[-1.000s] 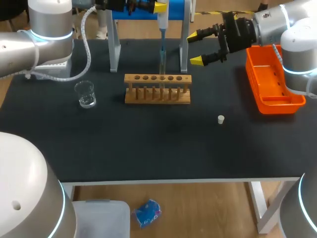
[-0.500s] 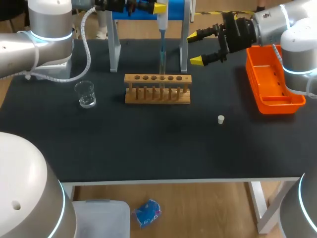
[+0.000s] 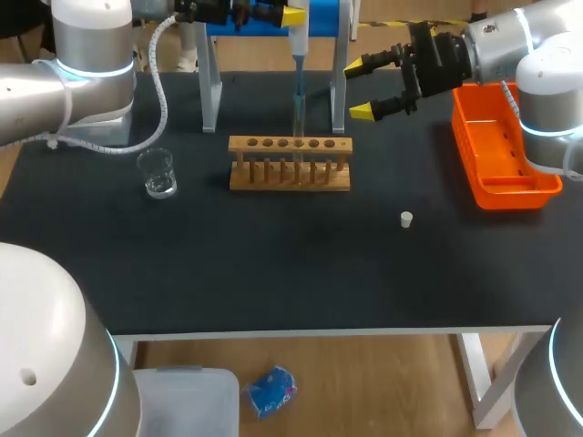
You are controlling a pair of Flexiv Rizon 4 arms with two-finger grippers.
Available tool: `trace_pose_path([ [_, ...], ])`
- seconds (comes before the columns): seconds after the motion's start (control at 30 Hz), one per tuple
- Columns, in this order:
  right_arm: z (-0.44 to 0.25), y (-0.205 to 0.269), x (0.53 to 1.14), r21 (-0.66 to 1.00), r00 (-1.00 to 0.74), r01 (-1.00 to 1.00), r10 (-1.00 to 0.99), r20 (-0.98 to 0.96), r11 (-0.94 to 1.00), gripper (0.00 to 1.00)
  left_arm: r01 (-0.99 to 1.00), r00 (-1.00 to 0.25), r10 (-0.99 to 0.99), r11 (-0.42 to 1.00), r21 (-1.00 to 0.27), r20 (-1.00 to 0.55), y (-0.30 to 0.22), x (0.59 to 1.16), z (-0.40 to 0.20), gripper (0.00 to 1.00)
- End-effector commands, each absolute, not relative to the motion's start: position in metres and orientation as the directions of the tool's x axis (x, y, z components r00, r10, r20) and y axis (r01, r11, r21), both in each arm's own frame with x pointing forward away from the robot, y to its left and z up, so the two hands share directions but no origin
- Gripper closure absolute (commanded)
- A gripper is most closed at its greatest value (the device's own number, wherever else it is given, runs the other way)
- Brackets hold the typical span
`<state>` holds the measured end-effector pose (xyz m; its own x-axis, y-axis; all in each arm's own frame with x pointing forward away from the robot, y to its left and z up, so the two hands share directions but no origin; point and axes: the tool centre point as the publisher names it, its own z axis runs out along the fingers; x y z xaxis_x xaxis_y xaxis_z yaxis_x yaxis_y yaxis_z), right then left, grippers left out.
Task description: Invert the test tube, pick up the pipette, mount the tip to pipette, aspirate from beaker and dispense into the tube, eject the tip, return the pipette, and cap with the stopper.
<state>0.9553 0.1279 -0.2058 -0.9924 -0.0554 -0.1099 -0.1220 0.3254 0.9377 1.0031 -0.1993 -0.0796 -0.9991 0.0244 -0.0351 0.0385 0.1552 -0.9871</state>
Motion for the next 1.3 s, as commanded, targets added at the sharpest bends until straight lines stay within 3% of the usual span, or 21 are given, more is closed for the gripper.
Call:
trace_pose_path([
  [0.03, -0.206, 0.127, 0.955, 0.937, -0.992, -0.122, -0.055, -0.110, 0.326, 0.00, 0.040, -0.999, 0.022, 0.151, -0.988, -0.038, -0.199, 1.002, -0.081, 1.00],
  [1.03, -0.206, 0.127, 0.955, 0.937, -0.992, -0.122, -0.055, -0.110, 0.326, 0.00, 0.040, -0.999, 0.013, 0.155, -0.987, -0.038, -0.196, 1.002, -0.079, 1.00],
  [1.3, -0.173, 0.100, 0.961, 0.909, -0.990, -0.123, 0.016, -0.141, 0.397, 0.00, 0.040, -0.999, 0.013, 0.155, -0.987, -0.038, -0.196, 1.002, -0.079, 1.00],
])
